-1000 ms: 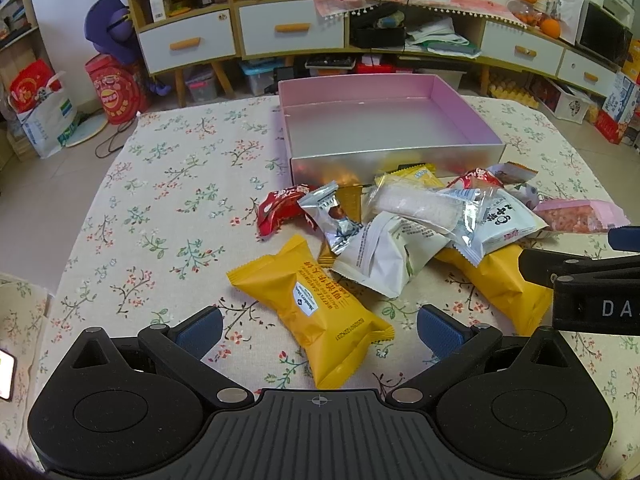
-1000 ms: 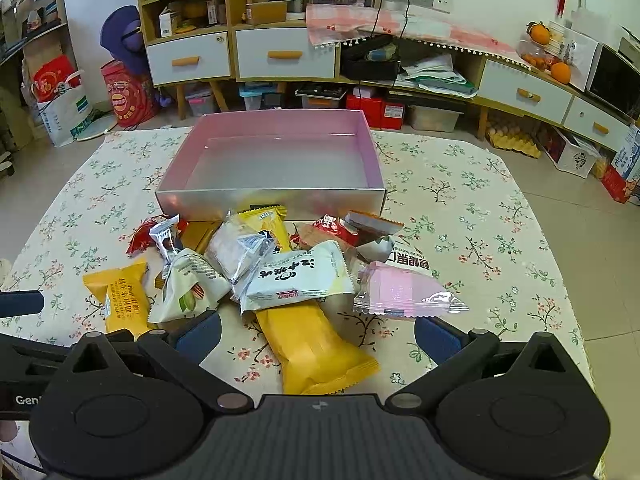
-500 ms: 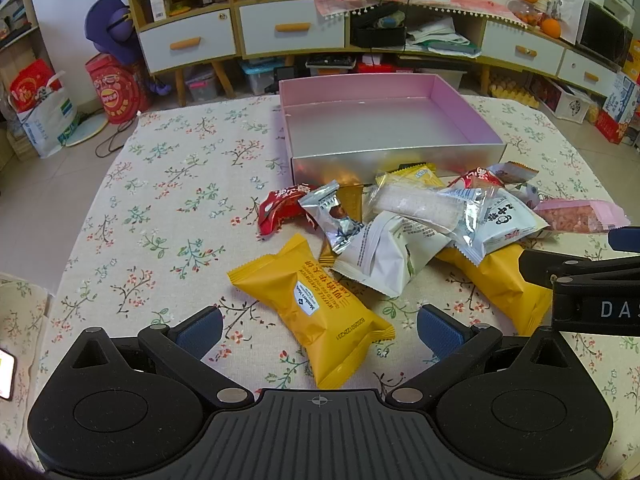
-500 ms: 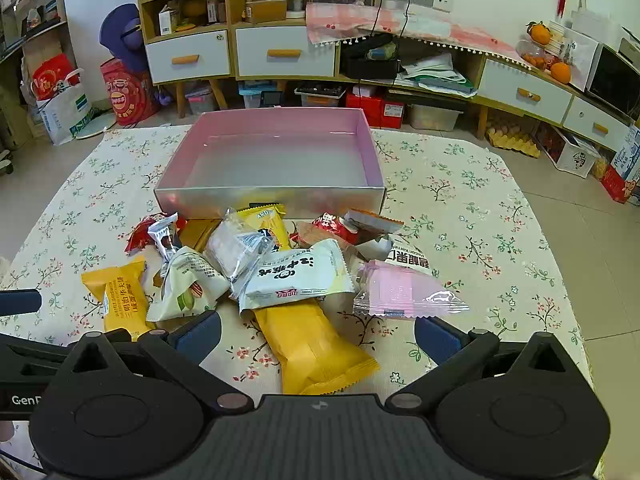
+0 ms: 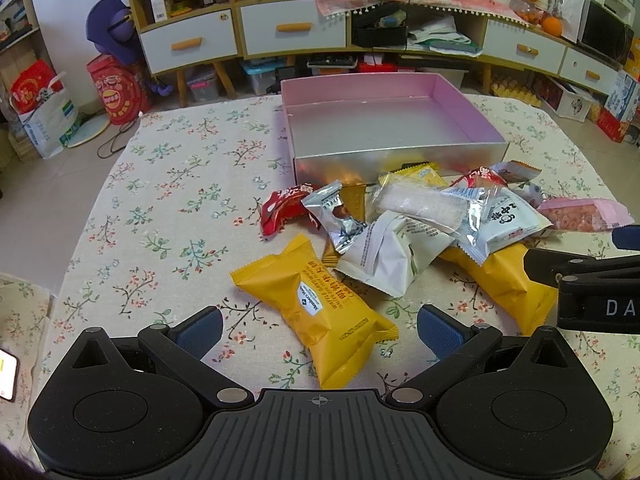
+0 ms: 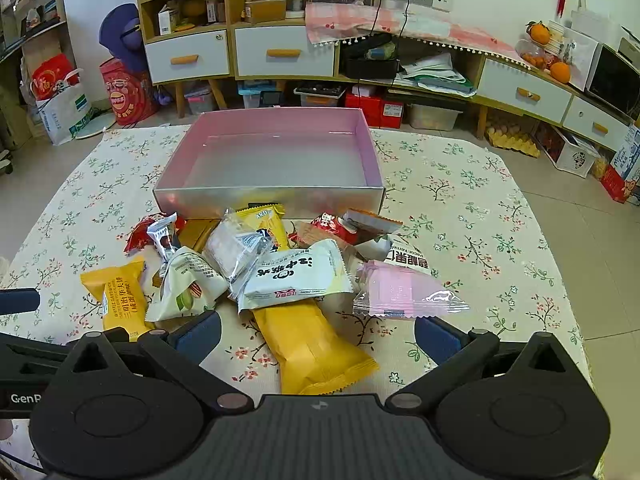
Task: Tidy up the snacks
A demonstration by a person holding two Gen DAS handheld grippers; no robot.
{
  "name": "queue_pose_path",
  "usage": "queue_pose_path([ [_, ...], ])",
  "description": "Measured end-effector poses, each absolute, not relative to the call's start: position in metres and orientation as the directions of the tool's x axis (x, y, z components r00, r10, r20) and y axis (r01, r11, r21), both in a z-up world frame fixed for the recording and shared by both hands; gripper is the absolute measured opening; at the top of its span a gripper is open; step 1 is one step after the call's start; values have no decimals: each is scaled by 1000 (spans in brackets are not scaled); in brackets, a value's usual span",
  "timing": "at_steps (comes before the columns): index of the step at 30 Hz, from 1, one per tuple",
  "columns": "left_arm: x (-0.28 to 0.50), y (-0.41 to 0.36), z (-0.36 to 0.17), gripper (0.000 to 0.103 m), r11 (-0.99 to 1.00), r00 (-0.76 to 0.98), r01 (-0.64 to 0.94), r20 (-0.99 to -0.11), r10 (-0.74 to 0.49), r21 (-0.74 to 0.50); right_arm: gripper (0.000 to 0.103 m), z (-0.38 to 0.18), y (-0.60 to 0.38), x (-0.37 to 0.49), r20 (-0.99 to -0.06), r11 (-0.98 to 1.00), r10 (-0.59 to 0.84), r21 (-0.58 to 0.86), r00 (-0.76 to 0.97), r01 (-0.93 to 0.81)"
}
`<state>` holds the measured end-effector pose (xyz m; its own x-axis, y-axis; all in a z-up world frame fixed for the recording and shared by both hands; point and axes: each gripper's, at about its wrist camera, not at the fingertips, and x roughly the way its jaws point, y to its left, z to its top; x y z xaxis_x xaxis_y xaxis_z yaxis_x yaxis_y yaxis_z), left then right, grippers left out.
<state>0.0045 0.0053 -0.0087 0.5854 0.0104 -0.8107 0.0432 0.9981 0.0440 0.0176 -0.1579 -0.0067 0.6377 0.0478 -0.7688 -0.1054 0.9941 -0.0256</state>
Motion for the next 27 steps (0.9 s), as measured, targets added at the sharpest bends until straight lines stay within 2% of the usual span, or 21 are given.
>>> queue_pose_path([
  [7, 14, 6, -13, 103, 986, 580, 132, -815, 11, 106, 79, -7, -158, 18, -737, 988, -1, -105, 676, -113],
  [10, 21, 15, -16, 103, 985, 563, 162, -825, -46, 56, 79, -8, -161, 20, -722, 982, -2, -131, 692, -134],
  [16, 39, 30, -21, 101, 965, 551, 260, -814, -182, -39, 76, -8, -174, 36, -756, 962, 179, 2, 629, -272],
  [20, 45, 27, -19, 101, 925, 563, 366, -768, -303, -97, 69, -15, -170, 46, -759, 923, 231, -27, 609, -385],
  [25, 55, 11, -30, 89, 883, 531, 464, -776, -341, -70, 59, -25, -167, 54, -752, 864, 272, -84, 600, -496],
  [27, 61, 8, -38, 76, 878, 511, 471, -787, -346, -80, 54, -28, -171, 58, -754, 854, 293, -69, 587, -516],
])
